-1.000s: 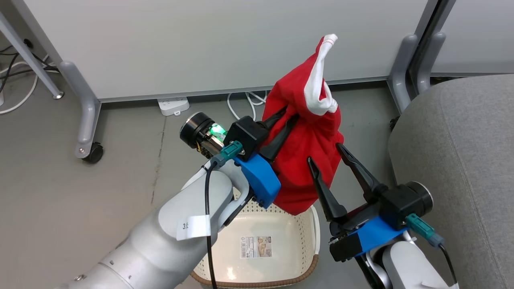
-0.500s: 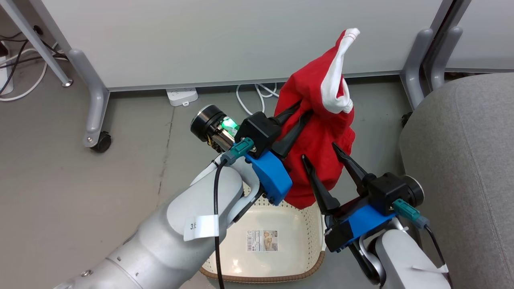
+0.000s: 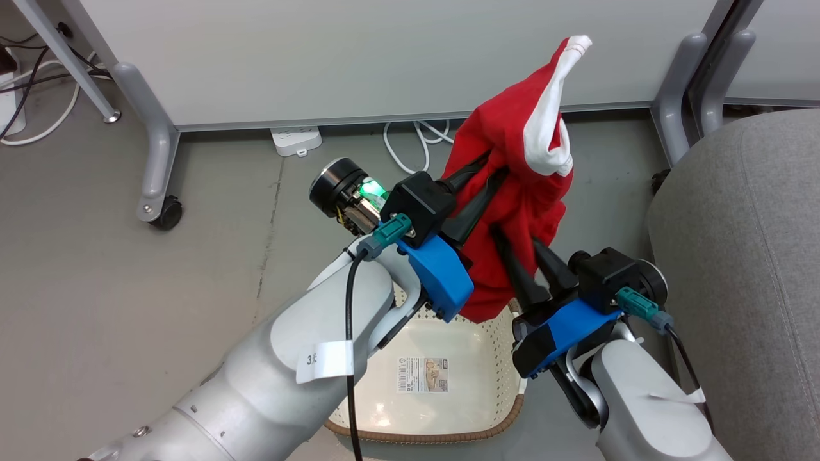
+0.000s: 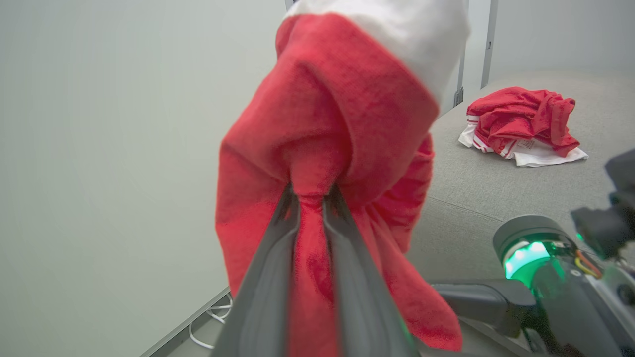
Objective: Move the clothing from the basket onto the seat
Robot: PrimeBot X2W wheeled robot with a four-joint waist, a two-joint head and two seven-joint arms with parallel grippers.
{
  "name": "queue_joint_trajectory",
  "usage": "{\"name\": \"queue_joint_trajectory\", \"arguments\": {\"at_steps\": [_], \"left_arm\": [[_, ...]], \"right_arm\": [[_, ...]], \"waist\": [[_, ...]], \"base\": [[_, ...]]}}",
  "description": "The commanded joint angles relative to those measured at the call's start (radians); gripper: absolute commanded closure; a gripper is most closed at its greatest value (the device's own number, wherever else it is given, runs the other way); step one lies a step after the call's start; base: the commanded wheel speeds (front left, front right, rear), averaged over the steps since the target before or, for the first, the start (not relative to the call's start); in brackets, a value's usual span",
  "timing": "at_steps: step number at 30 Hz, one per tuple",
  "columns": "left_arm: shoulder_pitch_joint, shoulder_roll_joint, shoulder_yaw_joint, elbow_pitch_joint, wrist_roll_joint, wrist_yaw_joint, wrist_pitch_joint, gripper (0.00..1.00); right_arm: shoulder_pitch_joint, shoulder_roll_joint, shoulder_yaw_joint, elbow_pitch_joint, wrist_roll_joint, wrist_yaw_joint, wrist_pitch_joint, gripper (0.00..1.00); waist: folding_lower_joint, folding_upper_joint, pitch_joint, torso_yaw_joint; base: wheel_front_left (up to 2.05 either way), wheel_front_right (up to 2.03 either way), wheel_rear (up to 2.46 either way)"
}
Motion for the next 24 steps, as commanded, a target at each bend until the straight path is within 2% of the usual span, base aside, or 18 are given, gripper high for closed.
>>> {"name": "queue_joint_trajectory", "arguments": {"at_steps": [1, 23, 24], "left_arm": [[-0.014, -0.004, 0.006, -0.001, 0.008, -0.005, -0.005, 1.0], [-0.005, -0.008, 0.027, 0.013, 0.02, -0.012, -0.005, 1.0], [-0.005, -0.009, 0.028, 0.014, 0.02, -0.011, -0.005, 0.62]], "right_arm": [[-0.017, -0.001, 0.004, 0.006, 0.009, 0.0, 0.0, 1.0], [-0.027, -0.001, 0.01, 0.0, 0.014, 0.0, 0.0, 1.0], [-0.028, -0.001, 0.01, -0.001, 0.013, 0.0, 0.0, 1.0]], "waist": [[0.0, 0.0, 0.002, 0.001], [0.0, 0.0, 0.009, -0.006], [0.0, 0.0, 0.01, -0.006]], "base": [[0.0, 0.0, 0.0], [0.0, 0.0, 0.0], [0.0, 0.0, 0.0]]}}
